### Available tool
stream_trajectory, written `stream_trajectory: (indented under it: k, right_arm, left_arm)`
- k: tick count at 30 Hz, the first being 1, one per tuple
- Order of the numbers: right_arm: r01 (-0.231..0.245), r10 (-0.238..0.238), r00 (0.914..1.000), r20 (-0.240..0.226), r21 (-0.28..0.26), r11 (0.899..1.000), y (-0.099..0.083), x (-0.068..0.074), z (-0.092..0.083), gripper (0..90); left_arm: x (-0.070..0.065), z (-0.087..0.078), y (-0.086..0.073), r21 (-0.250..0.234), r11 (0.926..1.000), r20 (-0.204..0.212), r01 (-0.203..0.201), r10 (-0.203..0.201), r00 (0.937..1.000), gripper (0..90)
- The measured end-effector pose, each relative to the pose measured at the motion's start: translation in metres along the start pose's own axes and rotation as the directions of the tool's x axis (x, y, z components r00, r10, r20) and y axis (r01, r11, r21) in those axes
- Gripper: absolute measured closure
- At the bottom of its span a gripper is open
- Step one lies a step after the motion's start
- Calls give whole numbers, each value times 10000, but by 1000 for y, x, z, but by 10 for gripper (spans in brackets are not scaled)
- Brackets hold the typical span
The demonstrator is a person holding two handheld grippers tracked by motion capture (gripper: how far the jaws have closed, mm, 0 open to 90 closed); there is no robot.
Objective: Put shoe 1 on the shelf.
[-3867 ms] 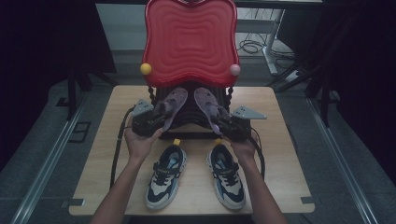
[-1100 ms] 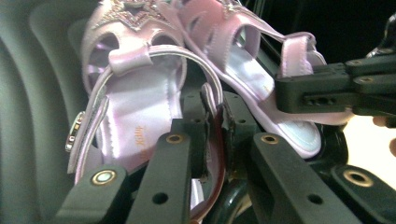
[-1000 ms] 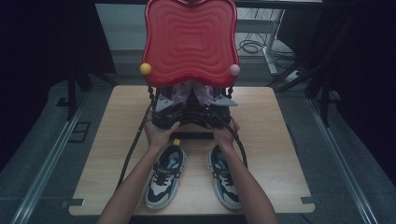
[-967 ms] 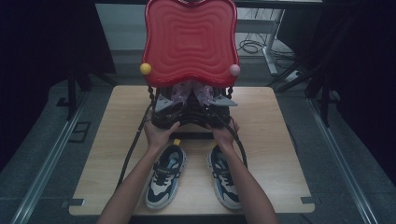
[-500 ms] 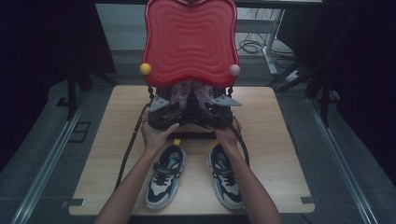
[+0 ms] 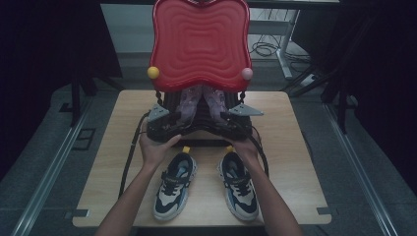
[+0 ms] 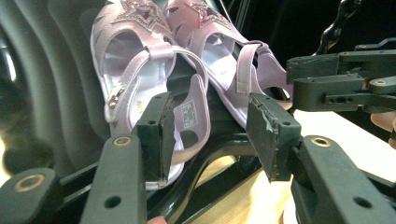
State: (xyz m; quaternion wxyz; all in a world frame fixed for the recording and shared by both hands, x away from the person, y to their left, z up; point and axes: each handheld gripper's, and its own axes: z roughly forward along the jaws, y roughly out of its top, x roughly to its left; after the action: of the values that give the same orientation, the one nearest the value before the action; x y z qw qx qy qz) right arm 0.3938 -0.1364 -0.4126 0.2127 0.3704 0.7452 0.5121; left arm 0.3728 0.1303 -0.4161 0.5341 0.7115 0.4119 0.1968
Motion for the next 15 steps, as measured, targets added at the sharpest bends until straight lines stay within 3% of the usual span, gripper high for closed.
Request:
stream_trajectory:
  k: [8,15]
  right_arm:
    - [-86,82,9993,-363,-113,9999,-13,-4,-22,518]
    - [59,-61,9978,-659,-32,10000,-23,-4,-39,523]
  left_arm:
    - [-4,-19,-10,148,9996,171,-251,248,9995,525]
    - [-3,-37,-22,215,9998,344,-10,3,9994,533]
